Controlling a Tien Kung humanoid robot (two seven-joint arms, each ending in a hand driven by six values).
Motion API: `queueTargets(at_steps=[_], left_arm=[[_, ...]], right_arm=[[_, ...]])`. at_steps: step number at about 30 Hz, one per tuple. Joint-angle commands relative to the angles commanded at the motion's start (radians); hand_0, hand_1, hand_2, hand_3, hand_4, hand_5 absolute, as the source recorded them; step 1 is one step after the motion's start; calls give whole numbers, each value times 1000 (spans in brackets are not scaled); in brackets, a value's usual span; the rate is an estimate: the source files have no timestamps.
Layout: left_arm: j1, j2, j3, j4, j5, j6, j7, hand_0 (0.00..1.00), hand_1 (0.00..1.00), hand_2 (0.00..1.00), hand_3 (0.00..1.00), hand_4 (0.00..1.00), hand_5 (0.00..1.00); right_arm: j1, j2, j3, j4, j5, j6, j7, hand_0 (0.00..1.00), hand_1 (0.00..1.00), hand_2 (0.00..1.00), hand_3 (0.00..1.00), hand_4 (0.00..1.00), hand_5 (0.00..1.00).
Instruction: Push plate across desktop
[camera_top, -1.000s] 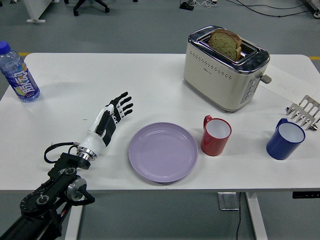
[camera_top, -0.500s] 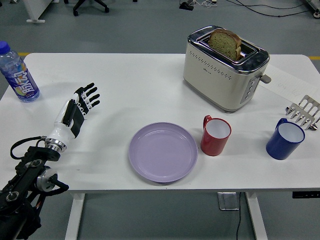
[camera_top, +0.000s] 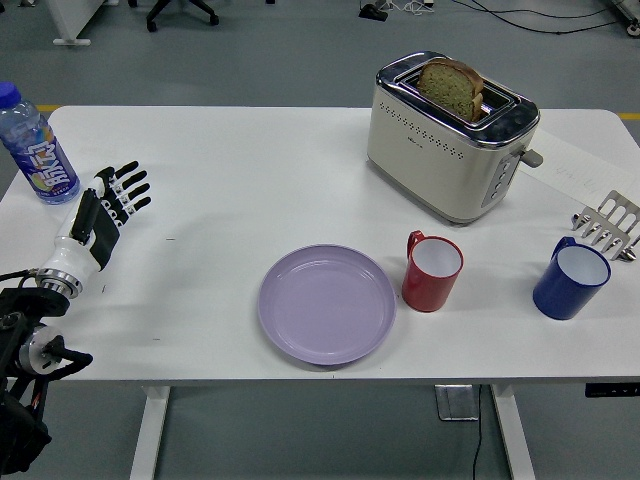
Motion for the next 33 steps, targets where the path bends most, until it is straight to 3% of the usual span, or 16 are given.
queueTargets(at_steps=[14, 19, 33], left_arm=[[44, 7, -71, -67, 14, -2, 19, 840, 855, 859, 826, 507, 998], [60, -2, -116, -95, 16, 2, 17, 838, 855, 858, 826, 516, 998], [72, 2, -138, -106, 18, 5, 14, 836, 855, 858, 827, 521, 998]], right_arm=[[-4, 0, 2, 0, -2, 0, 0, 609, 547, 641, 636, 146, 367], [-3, -1, 2, 0, -1, 0, 1, 610, 547, 641, 635, 145, 368], [1, -1, 4, 0, -1, 0, 2, 610, 547, 642, 636, 144, 368]])
